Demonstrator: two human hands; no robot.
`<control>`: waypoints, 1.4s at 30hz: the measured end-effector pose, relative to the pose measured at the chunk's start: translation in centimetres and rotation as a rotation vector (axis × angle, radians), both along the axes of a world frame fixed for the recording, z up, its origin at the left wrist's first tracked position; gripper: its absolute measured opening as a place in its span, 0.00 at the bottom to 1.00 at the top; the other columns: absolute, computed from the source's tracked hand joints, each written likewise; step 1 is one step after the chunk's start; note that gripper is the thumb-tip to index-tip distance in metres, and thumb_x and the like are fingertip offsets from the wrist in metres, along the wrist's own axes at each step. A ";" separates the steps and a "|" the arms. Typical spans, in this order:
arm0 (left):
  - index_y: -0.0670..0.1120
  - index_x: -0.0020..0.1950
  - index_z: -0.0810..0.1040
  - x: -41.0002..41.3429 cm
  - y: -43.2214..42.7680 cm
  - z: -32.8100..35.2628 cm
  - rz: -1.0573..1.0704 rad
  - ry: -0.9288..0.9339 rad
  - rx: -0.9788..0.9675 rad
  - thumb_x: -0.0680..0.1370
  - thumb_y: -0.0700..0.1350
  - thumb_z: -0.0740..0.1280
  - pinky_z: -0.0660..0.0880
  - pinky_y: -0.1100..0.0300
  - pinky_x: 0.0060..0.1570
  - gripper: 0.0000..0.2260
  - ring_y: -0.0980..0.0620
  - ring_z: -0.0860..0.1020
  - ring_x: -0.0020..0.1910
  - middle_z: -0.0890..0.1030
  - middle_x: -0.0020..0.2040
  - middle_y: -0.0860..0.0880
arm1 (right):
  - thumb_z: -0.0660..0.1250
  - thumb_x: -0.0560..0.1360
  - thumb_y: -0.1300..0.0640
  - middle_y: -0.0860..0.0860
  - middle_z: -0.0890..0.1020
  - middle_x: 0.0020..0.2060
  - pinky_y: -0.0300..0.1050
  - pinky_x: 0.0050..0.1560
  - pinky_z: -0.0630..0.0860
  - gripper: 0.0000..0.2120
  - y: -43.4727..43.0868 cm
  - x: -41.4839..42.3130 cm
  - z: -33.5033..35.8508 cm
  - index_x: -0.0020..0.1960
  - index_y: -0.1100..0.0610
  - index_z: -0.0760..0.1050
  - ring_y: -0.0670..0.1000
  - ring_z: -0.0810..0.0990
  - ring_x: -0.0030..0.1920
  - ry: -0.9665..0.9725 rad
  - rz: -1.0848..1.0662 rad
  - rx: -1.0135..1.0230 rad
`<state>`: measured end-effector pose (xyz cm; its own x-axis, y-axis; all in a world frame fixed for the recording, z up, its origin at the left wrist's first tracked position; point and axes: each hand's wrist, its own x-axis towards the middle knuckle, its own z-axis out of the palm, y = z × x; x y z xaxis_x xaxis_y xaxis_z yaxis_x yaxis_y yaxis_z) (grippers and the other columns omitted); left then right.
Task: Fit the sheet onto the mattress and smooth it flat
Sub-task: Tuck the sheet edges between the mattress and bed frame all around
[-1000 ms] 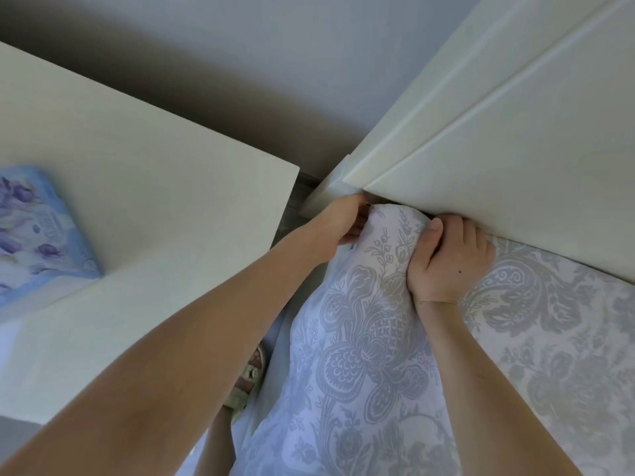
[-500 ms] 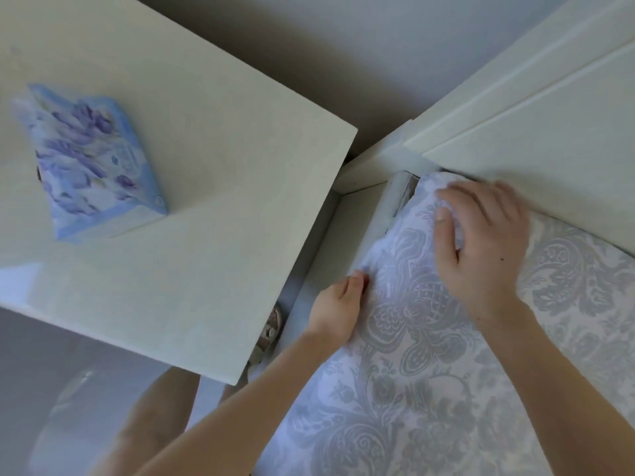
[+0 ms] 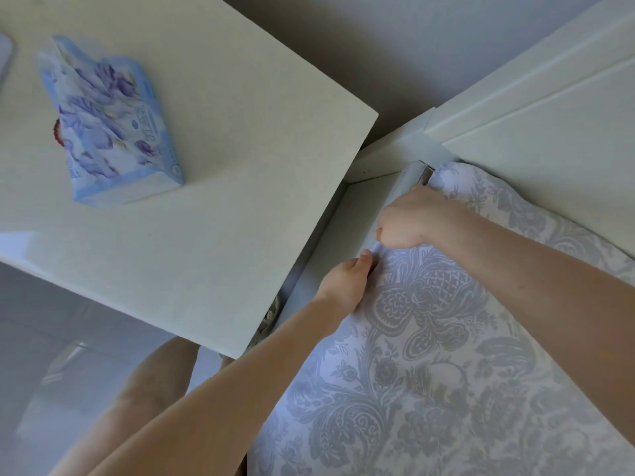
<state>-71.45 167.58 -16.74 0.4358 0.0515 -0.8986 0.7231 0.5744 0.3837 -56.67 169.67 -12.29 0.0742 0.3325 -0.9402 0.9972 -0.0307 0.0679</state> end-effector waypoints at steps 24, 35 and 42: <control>0.46 0.69 0.72 0.9 -1.5 -1.3 0.006 0.173 -0.241 0.81 0.57 0.49 0.68 0.60 0.59 0.25 0.46 0.75 0.63 0.77 0.63 0.41 | 0.38 0.80 0.39 0.57 0.71 0.69 0.54 0.72 0.49 0.33 -0.3 0.2 -0.6 0.67 0.56 0.71 0.59 0.62 0.72 -0.097 0.032 -0.183; 0.37 0.52 0.77 -1.6 0.6 1.4 -0.136 0.018 0.259 0.83 0.52 0.49 0.70 0.56 0.50 0.23 0.44 0.76 0.51 0.80 0.51 0.40 | 0.35 0.78 0.35 0.57 0.73 0.67 0.55 0.72 0.51 0.38 -0.2 0.3 -2.4 0.66 0.56 0.73 0.56 0.66 0.70 -0.115 0.019 -0.195; 0.48 0.56 0.79 -1.2 -1.1 -0.9 -0.010 0.095 -0.114 0.72 0.62 0.54 0.70 0.50 0.64 0.25 0.46 0.78 0.56 0.81 0.55 0.46 | 0.34 0.77 0.34 0.57 0.75 0.64 0.56 0.71 0.50 0.39 -0.2 0.2 -2.5 0.64 0.57 0.74 0.57 0.68 0.68 -0.132 0.075 -0.187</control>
<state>-72.60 166.45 -17.63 0.3488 -0.0574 -0.9354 0.7589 0.6029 0.2460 -56.44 169.46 -14.82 0.1826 0.1627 -0.9696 0.9783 0.0685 0.1958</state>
